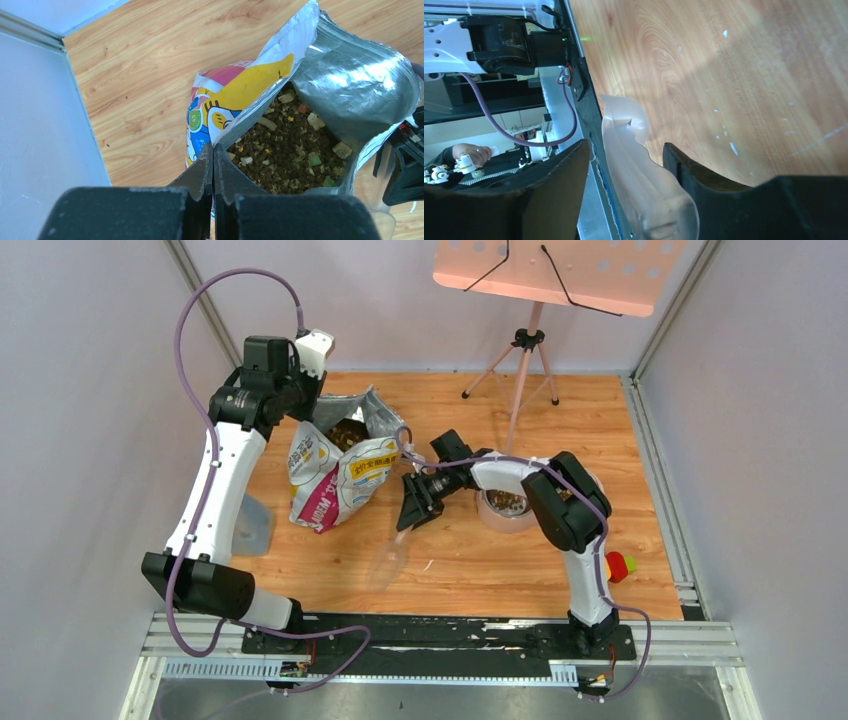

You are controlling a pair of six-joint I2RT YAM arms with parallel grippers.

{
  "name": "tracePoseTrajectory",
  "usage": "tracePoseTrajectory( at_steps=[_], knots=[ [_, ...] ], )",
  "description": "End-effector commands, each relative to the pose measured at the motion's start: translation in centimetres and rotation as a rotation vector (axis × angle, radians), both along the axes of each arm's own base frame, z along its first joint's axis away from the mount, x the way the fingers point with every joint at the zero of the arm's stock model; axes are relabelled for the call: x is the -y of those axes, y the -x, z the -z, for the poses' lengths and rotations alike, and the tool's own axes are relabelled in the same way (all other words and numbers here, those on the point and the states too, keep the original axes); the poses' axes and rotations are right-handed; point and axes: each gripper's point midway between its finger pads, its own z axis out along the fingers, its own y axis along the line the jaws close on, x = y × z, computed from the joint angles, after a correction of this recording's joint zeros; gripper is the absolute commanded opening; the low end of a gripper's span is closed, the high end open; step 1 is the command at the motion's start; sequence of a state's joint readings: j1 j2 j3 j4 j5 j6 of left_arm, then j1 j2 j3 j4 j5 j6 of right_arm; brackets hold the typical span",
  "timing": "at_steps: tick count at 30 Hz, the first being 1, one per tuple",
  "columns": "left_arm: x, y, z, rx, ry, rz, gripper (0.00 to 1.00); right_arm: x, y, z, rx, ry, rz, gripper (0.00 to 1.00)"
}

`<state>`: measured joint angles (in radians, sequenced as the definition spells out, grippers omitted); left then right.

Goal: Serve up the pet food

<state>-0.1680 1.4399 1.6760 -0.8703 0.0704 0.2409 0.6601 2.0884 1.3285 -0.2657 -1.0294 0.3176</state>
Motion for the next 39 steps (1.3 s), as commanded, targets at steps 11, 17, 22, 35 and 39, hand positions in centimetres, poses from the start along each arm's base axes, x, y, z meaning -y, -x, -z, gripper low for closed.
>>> tracePoseTrajectory(
  at_steps=[11,17,22,35,39],
  knots=[
    [-0.2,0.2,-5.1,0.169,-0.009,0.03,0.0,6.5,-6.9,-9.2,0.449,0.009,0.064,0.75],
    [-0.1,0.6,-4.8,0.164,-0.006,0.045,0.0,6.5,-7.7,-16.9,0.735,-0.102,-0.006,0.72],
    [1.0,0.9,-4.0,0.134,0.048,0.077,0.0,5.2,-8.7,-24.1,1.034,-0.266,-0.078,0.67],
    [2.9,0.4,-3.5,0.092,0.138,0.119,0.0,-0.5,-9.9,-25.2,1.432,-0.362,-0.296,0.66],
    [3.4,0.4,-3.4,0.078,0.161,0.135,0.0,-2.3,-10.1,-25.2,1.43,-0.388,-0.311,0.66]
  ],
)
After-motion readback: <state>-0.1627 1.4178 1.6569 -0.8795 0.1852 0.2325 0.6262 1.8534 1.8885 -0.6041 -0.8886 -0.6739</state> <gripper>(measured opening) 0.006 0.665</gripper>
